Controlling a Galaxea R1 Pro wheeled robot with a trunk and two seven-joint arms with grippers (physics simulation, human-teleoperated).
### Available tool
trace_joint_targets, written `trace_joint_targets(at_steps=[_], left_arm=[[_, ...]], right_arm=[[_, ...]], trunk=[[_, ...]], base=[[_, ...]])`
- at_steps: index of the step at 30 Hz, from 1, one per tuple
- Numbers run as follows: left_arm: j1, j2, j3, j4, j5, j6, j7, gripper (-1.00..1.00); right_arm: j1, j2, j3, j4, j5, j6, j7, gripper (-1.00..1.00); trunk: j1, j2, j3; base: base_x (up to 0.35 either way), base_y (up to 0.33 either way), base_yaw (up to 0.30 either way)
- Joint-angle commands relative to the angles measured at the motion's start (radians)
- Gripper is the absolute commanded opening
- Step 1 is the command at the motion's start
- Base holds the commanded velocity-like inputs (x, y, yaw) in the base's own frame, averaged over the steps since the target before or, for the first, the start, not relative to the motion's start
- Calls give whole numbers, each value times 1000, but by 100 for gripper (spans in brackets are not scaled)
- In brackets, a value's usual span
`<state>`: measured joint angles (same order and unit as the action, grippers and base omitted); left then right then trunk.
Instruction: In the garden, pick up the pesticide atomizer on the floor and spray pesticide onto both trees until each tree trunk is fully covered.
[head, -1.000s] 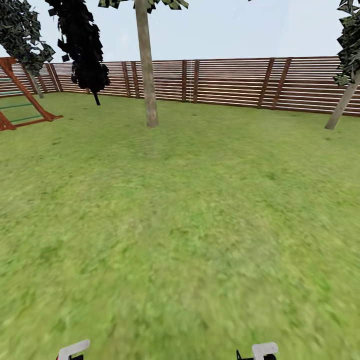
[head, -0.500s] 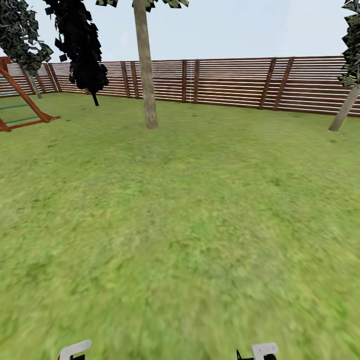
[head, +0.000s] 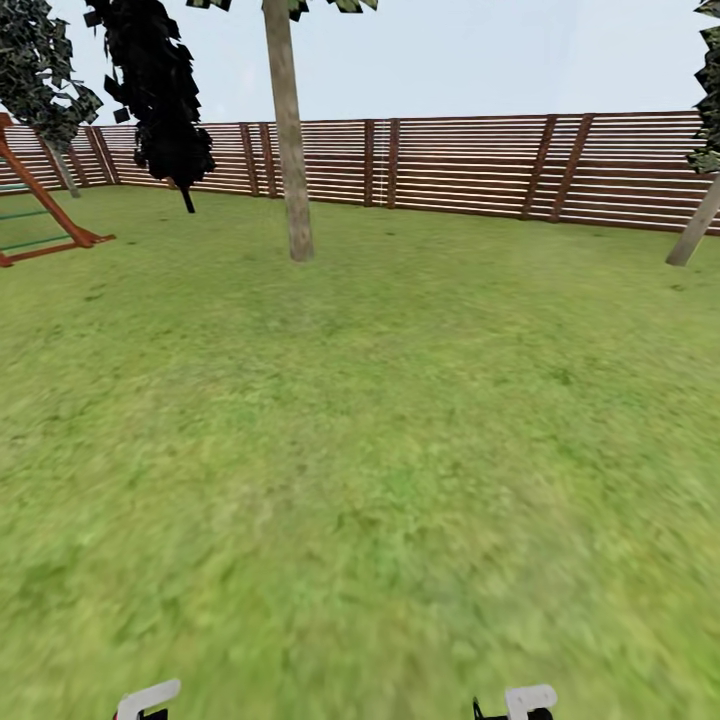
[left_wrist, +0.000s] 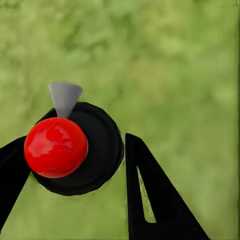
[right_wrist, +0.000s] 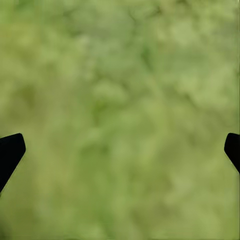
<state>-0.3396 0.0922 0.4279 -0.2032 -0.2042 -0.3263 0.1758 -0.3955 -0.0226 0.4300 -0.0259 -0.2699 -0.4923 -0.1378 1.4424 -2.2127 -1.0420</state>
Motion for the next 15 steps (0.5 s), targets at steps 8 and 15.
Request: trace_joint_targets(at_steps=[8,15], left_arm=[[-1,0,5,3,-11,-4,9,-100],[-1,-3,3,2,-11,-5,9,-100]], right_arm=[[0,0,9,0,-7,-2,-3,100],[0,0,9,0,-7,-2,-3,100]], trunk=[[0,0,-1],[0,0,-1]], base=[[340,0,0],[340,0,0]])
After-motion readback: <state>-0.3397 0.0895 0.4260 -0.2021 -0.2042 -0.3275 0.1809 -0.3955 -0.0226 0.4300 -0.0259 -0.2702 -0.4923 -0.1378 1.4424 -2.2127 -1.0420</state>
